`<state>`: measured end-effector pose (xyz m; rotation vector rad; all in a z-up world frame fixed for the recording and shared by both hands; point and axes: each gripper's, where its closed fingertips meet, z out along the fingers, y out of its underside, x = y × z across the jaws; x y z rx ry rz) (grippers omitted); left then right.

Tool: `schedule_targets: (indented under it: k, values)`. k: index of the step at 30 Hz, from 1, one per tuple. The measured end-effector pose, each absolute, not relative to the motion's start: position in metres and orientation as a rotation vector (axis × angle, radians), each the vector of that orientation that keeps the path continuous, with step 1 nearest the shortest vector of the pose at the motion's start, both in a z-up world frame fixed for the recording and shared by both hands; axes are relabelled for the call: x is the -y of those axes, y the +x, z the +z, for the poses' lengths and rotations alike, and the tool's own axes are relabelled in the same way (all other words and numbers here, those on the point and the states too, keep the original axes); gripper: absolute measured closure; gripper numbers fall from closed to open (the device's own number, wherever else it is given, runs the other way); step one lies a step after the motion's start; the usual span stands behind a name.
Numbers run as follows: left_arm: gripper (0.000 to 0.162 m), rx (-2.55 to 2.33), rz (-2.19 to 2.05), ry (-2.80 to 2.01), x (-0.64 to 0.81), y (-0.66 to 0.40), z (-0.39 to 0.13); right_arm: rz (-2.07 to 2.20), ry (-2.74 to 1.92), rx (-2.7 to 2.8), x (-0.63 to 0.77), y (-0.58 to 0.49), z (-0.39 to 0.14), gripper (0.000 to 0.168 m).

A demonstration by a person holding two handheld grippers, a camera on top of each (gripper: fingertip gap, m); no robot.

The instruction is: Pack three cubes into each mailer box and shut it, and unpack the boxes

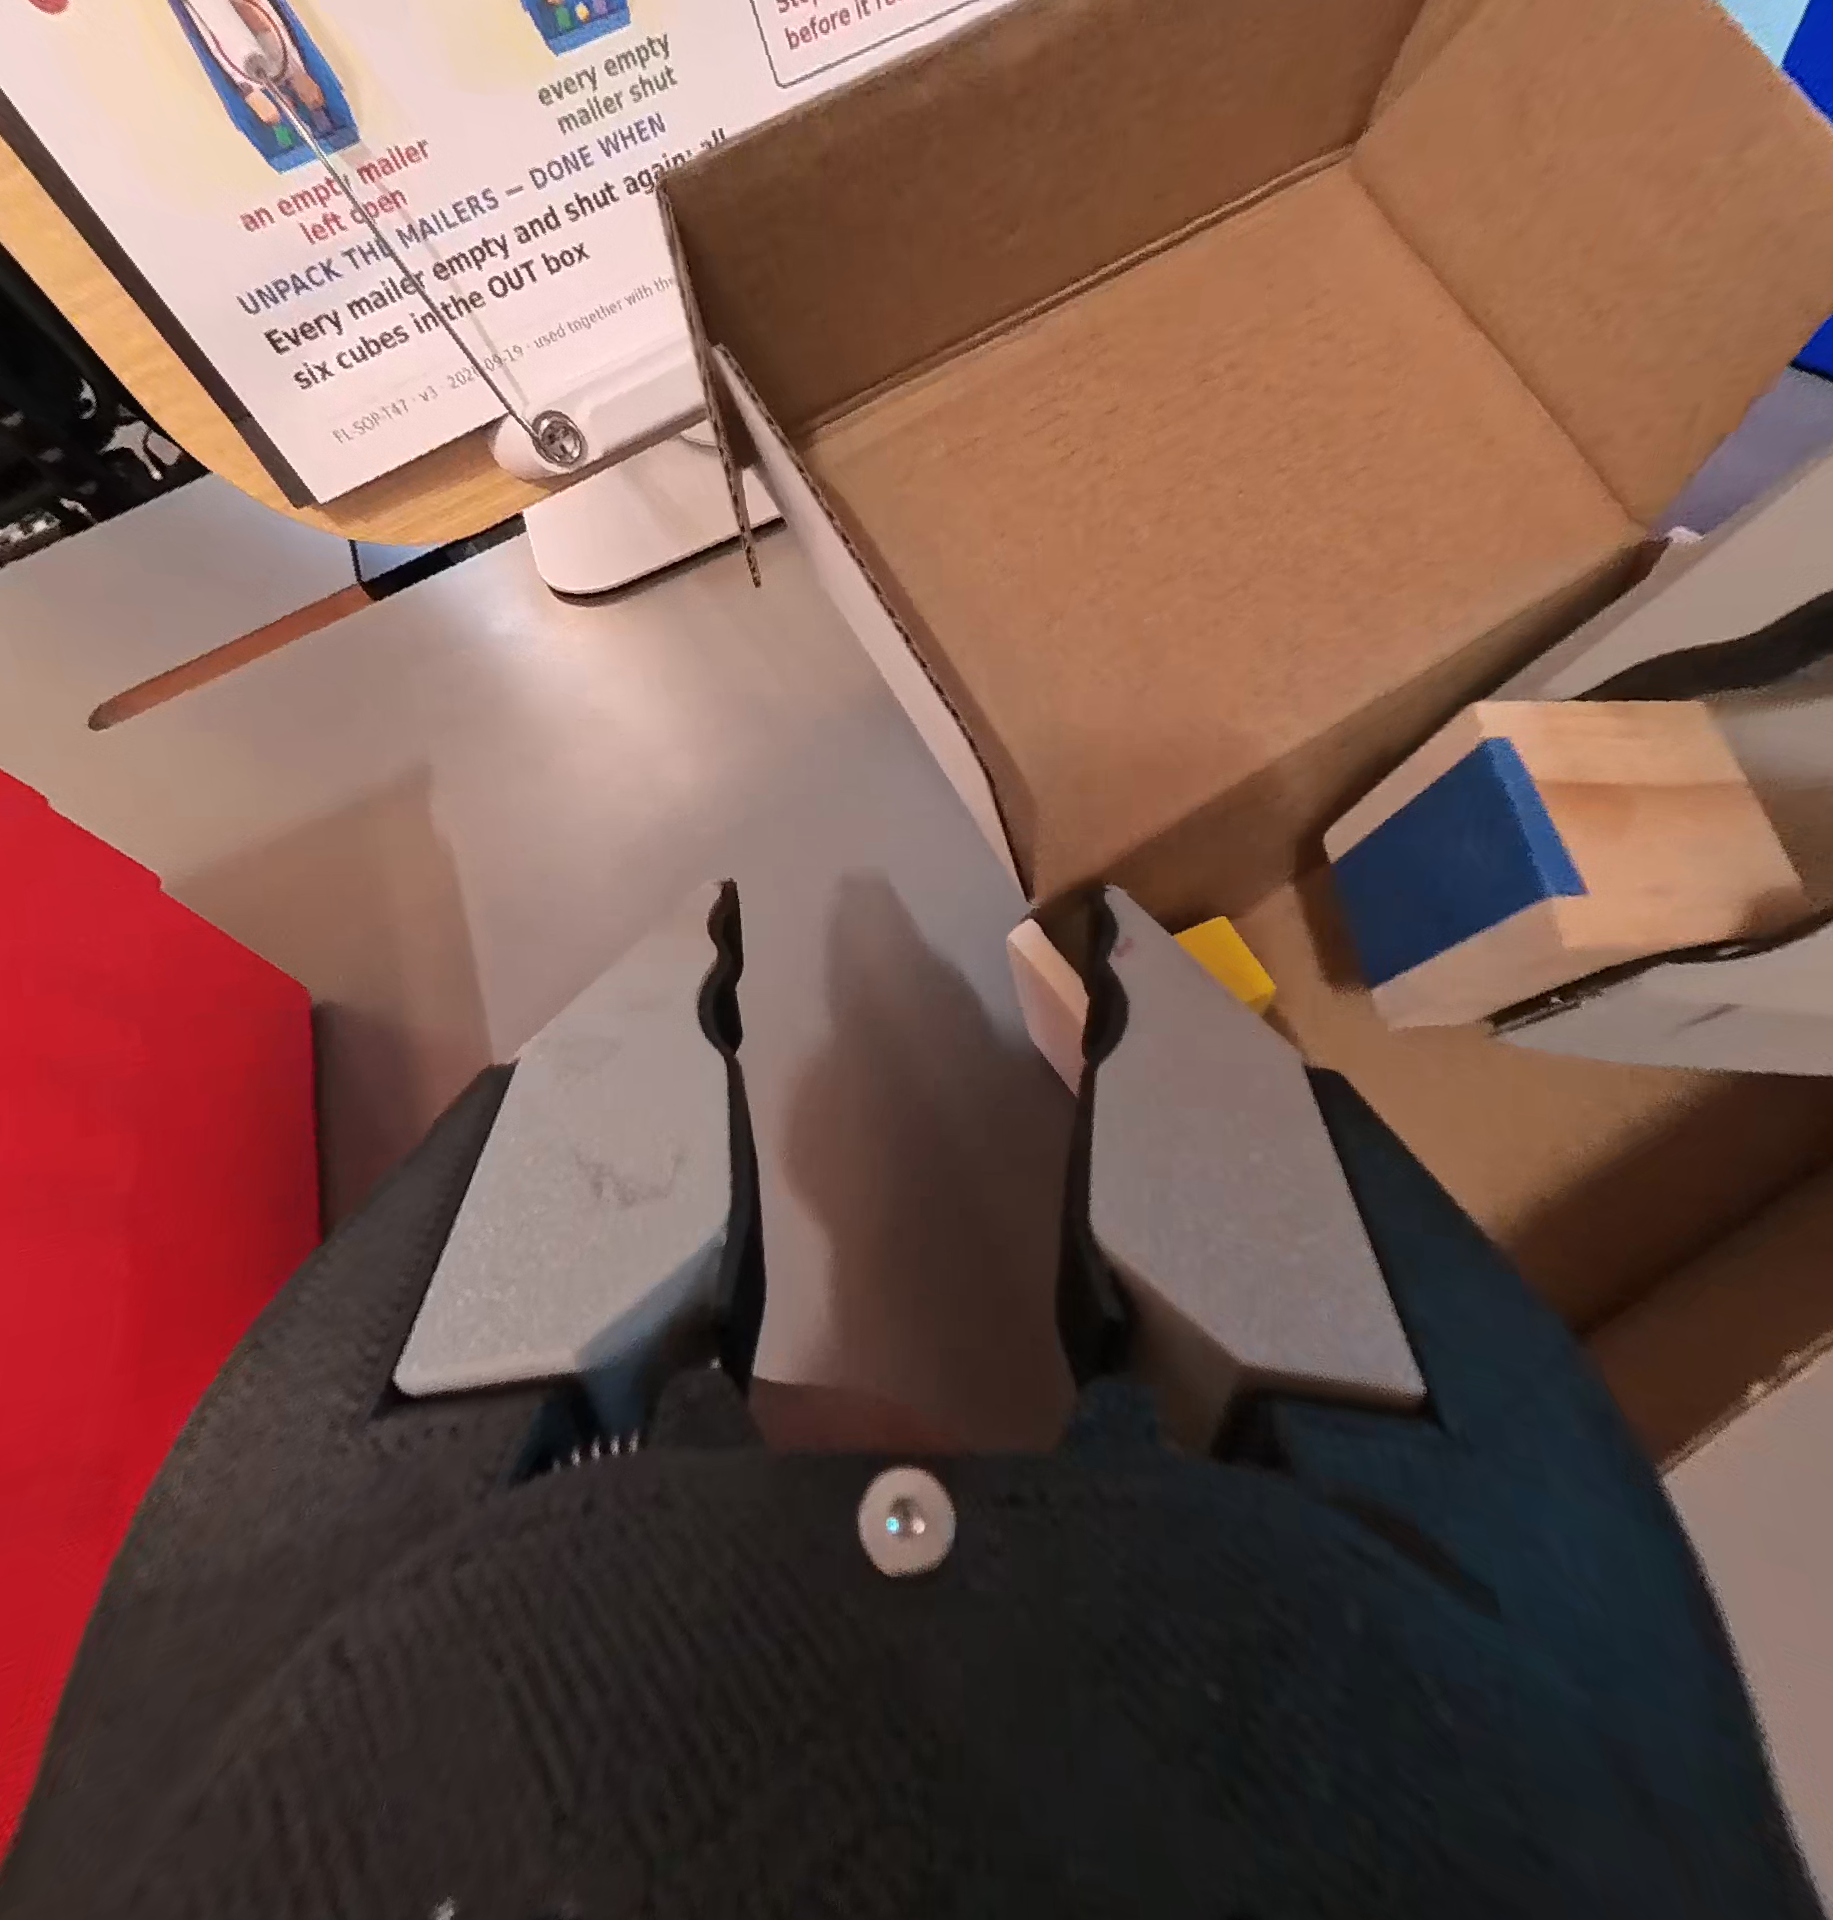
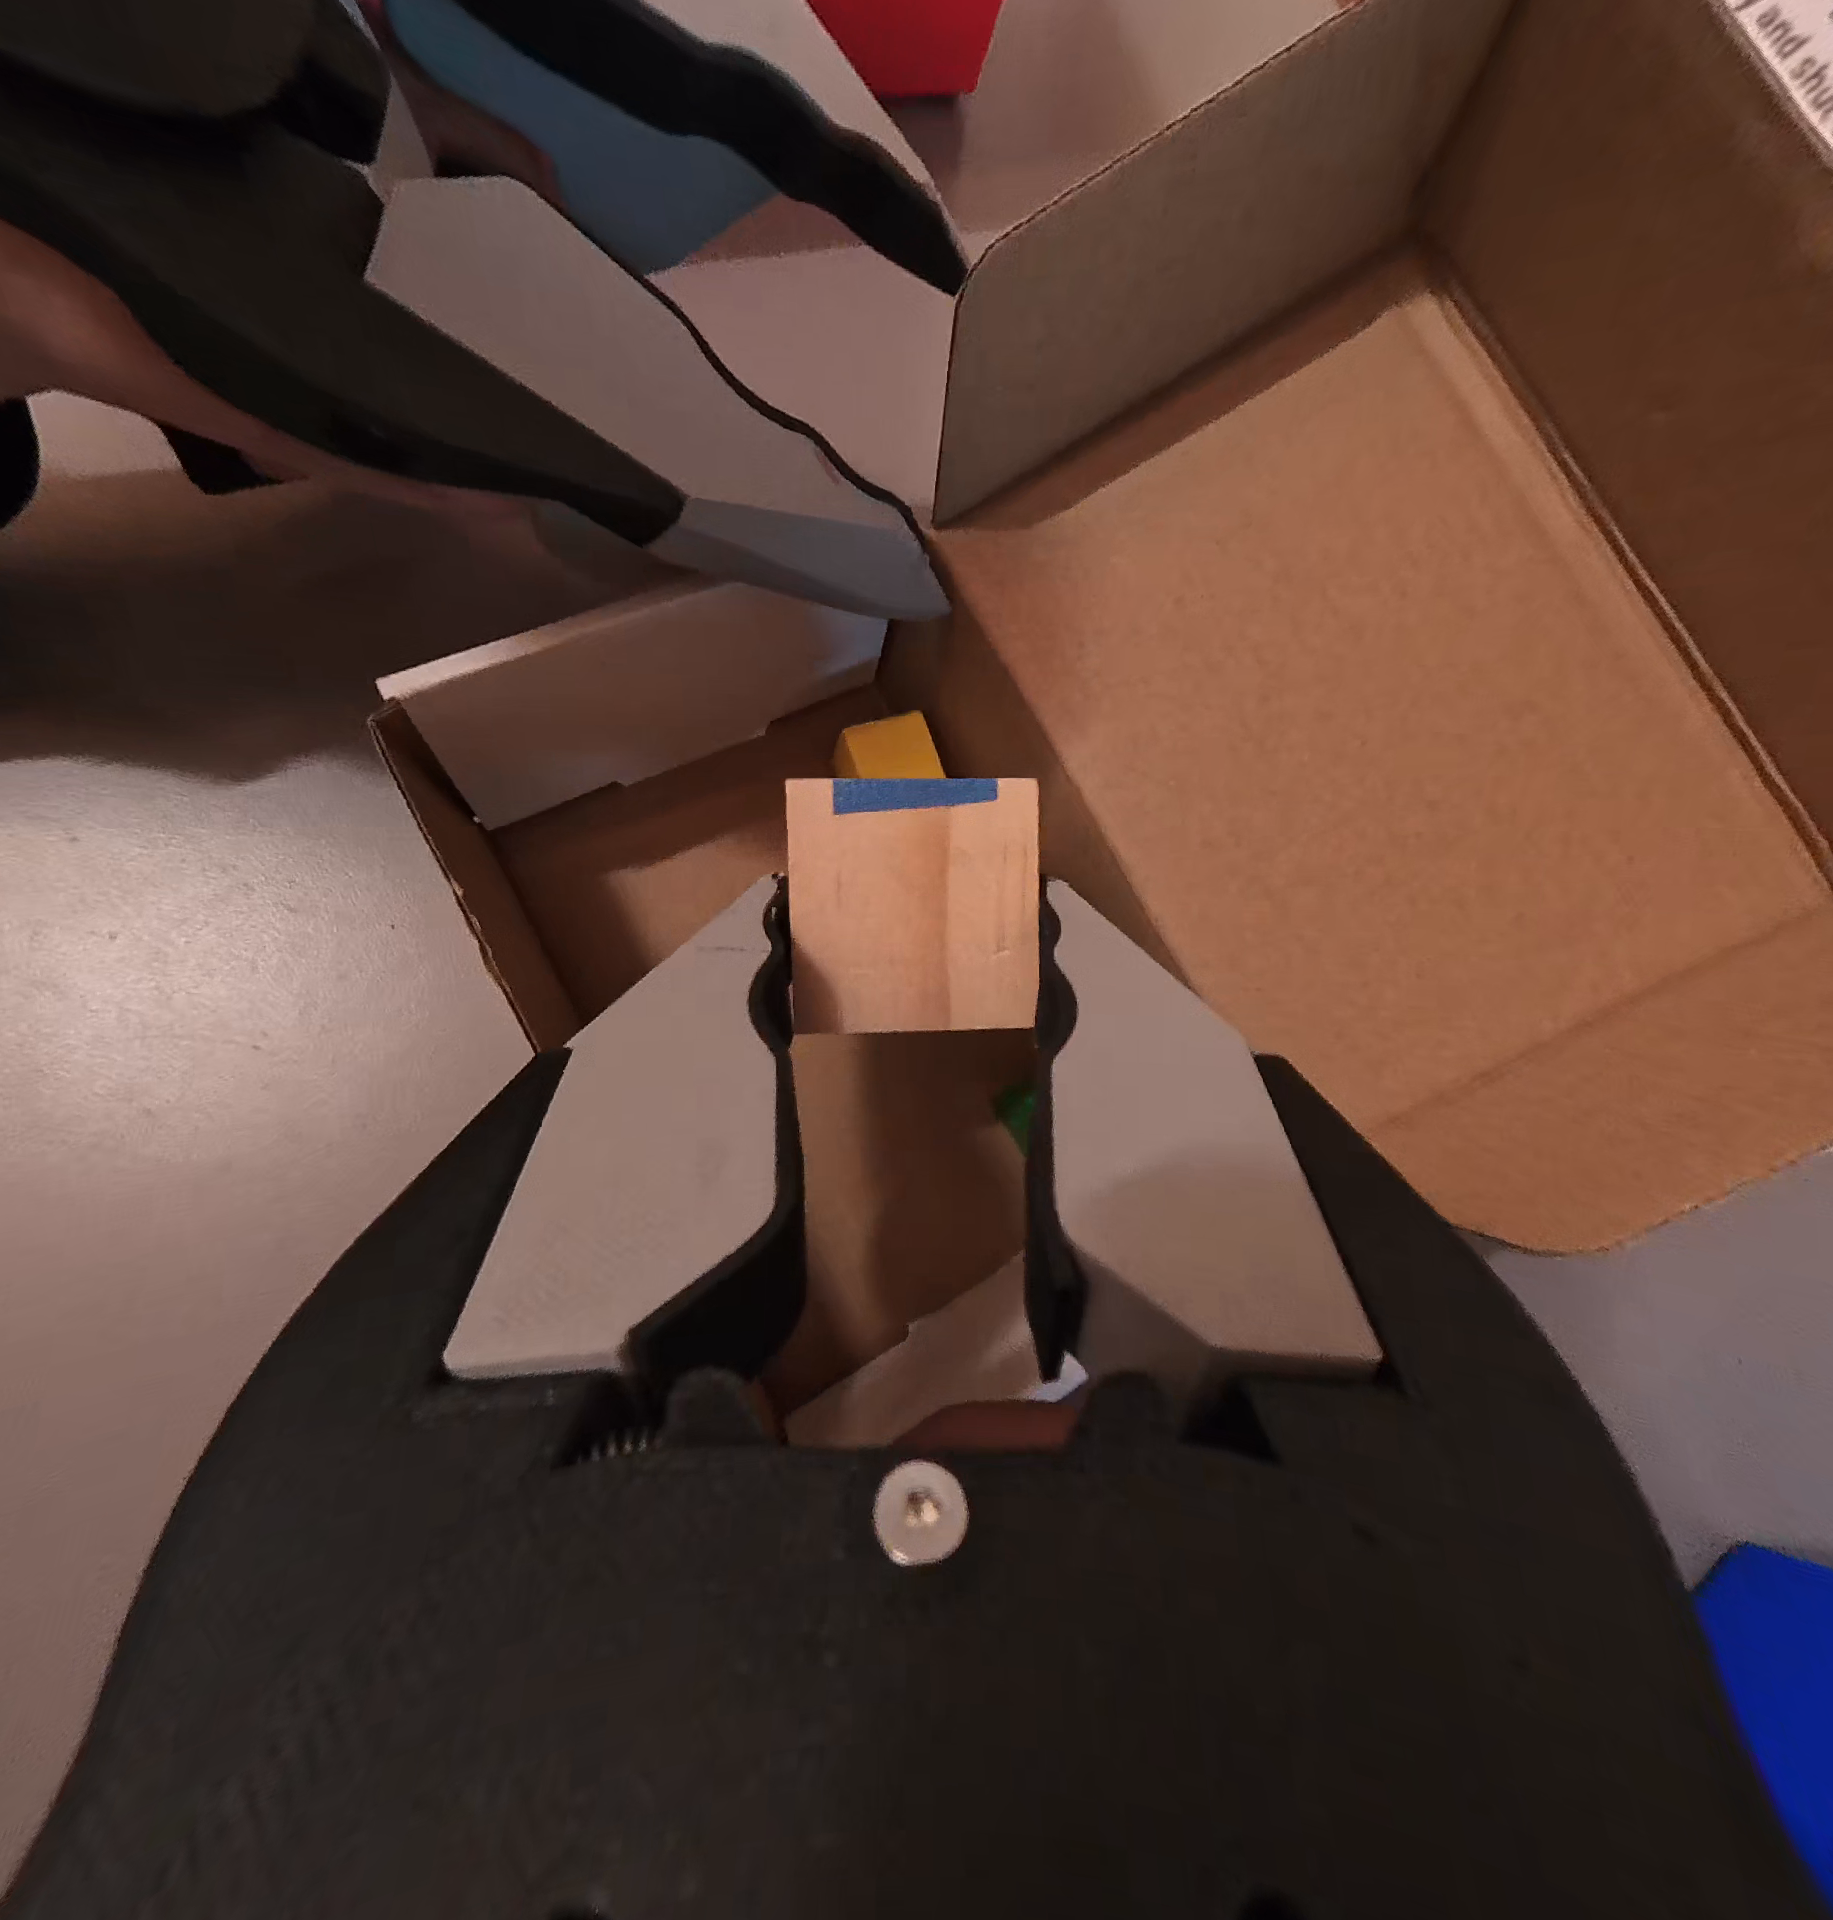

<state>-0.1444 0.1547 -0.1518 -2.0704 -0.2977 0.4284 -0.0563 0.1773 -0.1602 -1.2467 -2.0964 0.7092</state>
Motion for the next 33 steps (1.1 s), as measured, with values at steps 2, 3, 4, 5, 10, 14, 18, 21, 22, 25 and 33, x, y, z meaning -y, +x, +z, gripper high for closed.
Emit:
schedule_targets:
  k: [2,3,4,5,10,14,18,21,22,25,33]
  values:
    - [0.098,0.298,0.429,-2.071,-0.154,-0.144,-0.152,0.717,-1.261,2.062,-0.180,-0.058,-0.159,0.125]
    - [0.098,0.294,0.436,-2.070,-0.155,-0.144,-0.151,0.710,-1.263,2.044,-0.183,-0.058,-0.158,0.125]
    - [0.098,0.289,0.444,-2.070,-0.155,-0.144,-0.151,0.707,-1.267,2.028,-0.185,-0.058,-0.157,0.125]
    - [0.098,0.284,0.453,-2.069,-0.155,-0.144,-0.150,0.711,-1.272,2.015,-0.187,-0.058,-0.155,0.125]
    - [0.099,0.273,0.478,-2.063,-0.155,-0.144,-0.149,0.752,-1.297,1.958,-0.193,-0.056,-0.147,0.126]
    - [0.098,0.278,0.474,-2.058,-0.155,-0.144,-0.149,0.743,-1.298,1.935,-0.197,-0.056,-0.144,0.126]
    - [0.098,0.279,0.475,-2.054,-0.155,-0.144,-0.150,0.750,-1.307,1.920,-0.199,-0.057,-0.144,0.126]
    - [0.098,0.280,0.475,-2.055,-0.155,-0.145,-0.150,0.749,-1.320,1.909,-0.203,-0.058,-0.145,0.125]
    - [0.098,0.282,0.474,-2.055,-0.155,-0.145,-0.150,0.751,-1.325,1.908,-0.203,-0.058,-0.145,0.125]
    - [0.098,0.284,0.474,-2.058,-0.155,-0.146,-0.151,0.764,-1.331,1.908,-0.202,-0.058,-0.146,0.125]
    - [0.098,0.284,0.464,-2.059,-0.155,-0.145,-0.152,0.823,-1.358,1.871,-0.203,-0.061,-0.142,0.126]
